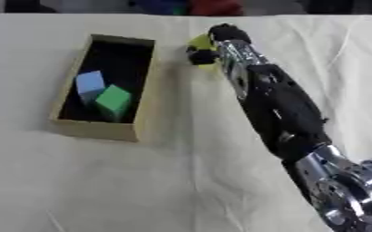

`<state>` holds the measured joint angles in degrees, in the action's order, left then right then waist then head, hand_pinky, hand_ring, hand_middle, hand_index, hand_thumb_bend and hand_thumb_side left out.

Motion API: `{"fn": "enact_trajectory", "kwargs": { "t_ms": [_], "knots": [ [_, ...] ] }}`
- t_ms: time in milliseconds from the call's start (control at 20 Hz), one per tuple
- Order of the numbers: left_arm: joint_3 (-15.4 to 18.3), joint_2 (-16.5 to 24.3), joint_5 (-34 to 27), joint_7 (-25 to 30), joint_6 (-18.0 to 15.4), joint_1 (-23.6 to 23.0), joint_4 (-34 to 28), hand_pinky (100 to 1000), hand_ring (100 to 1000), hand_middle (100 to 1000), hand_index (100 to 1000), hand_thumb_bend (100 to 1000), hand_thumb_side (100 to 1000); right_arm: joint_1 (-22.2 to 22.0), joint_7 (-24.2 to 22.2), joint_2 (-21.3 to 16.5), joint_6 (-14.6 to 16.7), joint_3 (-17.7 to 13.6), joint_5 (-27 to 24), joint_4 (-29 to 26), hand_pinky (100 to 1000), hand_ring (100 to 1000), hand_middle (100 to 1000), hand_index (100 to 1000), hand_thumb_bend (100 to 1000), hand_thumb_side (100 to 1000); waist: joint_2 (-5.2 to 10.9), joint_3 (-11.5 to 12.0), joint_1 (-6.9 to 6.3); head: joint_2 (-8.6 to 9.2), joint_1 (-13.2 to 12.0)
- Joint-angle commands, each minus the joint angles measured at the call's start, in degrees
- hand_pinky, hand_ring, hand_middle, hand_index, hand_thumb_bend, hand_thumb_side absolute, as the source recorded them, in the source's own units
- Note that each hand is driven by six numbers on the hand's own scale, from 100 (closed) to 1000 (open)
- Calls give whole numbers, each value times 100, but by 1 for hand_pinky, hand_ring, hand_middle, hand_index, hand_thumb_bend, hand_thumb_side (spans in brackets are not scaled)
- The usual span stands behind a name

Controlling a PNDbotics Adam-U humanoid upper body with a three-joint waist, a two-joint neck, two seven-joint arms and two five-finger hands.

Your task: Pick up objects on the table and place them in the box.

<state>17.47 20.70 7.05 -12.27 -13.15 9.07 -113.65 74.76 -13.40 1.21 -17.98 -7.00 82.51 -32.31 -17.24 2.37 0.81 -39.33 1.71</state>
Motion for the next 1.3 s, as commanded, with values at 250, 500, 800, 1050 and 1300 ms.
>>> {"fn": "enact_trajectory", "kwargs": {
  "t_ms": [250,500,800,1050,1300],
  "knots": [
    [20,141,0,23,9,11,-94,732,616,742,787,100,744,172,228,-94,60,64,-340,-324,733,774,433,658,100,629,180,-27,-42,-39,-2],
    [25,162,-10,26,17,-15,-94,731,616,742,787,100,745,373,169,-205,379,232,-597,-559,730,769,423,653,100,539,247,-64,-33,-86,-23],
    [24,190,-38,31,19,-28,-94,731,618,742,787,100,742,560,-148,-368,964,518,-1232,-803,729,767,424,654,100,580,319,-108,-26,-161,-55],
    [13,226,-74,33,11,-18,-94,730,619,743,789,100,740,647,-503,-373,1476,886,-1787,-850,728,768,430,657,100,593,378,-131,-18,-297,-67],
    [7,240,-108,38,8,-16,-94,730,619,743,790,100,739,690,-855,-186,1906,1230,-2141,-821,725,767,436,657,100,628,420,-107,-4,-368,-9]
  ]
}}
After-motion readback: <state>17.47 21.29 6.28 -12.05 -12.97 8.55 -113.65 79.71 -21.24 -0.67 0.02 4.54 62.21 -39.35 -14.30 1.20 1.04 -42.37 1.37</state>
